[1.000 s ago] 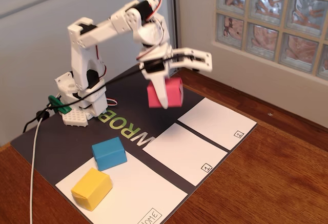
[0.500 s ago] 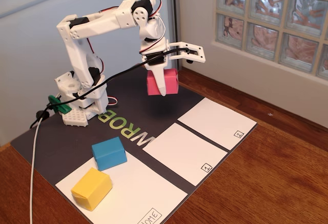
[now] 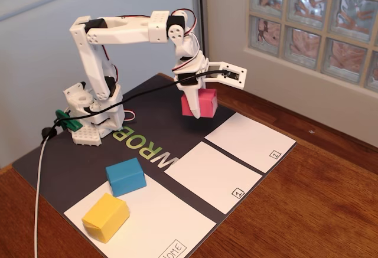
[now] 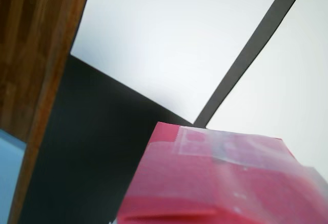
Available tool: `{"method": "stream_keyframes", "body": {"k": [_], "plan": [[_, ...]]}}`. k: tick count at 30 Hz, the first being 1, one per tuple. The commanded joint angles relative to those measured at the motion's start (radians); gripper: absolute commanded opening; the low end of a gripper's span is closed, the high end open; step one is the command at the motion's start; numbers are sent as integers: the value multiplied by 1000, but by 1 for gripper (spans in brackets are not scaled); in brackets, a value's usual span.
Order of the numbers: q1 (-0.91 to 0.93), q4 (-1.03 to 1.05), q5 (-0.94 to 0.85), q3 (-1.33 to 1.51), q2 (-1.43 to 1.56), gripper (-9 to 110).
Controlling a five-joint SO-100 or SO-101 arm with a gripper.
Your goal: Move box red to zone 2
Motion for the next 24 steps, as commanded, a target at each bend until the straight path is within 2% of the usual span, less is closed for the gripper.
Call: {"method": "stream_keyframes", "body": {"k": [1, 10, 24], "plan": [[-14, -44, 54, -5, -29, 0], [-34, -127, 147, -23, -150, 0], [-61, -129, 178, -241, -370, 0]]}}
